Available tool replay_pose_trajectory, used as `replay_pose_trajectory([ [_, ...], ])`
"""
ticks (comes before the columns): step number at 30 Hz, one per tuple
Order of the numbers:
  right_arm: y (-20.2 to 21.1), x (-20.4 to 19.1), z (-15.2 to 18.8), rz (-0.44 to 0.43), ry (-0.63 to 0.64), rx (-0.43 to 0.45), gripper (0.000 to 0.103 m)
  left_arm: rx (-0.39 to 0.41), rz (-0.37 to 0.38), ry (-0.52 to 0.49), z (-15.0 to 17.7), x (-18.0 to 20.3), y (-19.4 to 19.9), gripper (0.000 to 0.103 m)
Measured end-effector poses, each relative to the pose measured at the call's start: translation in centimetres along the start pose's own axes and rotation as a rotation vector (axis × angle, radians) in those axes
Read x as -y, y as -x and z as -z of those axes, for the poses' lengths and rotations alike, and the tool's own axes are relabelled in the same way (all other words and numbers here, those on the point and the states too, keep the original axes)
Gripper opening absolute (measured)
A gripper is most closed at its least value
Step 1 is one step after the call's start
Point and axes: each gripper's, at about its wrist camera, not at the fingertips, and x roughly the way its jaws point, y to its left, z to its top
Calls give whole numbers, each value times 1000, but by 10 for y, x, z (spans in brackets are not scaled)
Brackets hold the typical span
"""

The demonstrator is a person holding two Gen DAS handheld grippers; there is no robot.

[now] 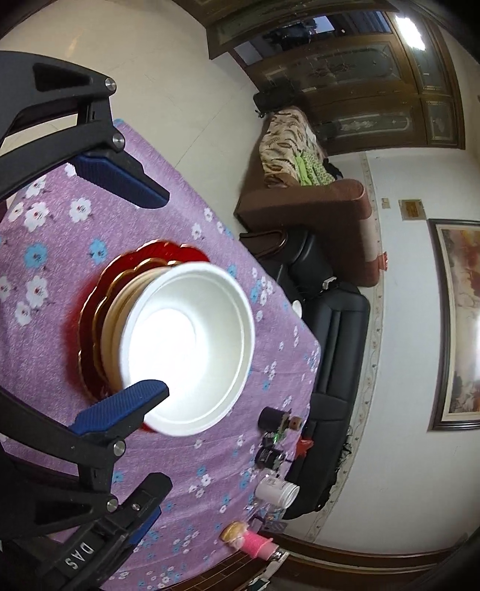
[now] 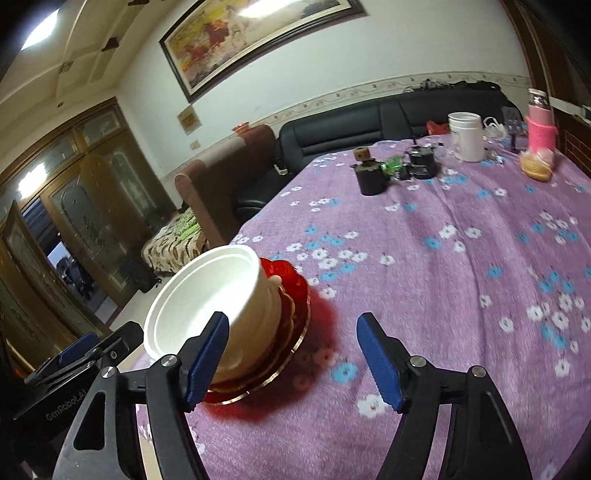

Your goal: Organize plates and bowls

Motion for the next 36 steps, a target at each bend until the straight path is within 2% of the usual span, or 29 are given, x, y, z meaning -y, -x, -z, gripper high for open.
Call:
replay_pose_trajectory([
  [7, 8, 4, 14, 45, 12, -3, 77, -20, 4, -34, 8, 16, 0, 94],
  [36, 4, 21, 21, 59, -23, -28, 78, -73, -4, -76, 18, 40, -15, 94],
])
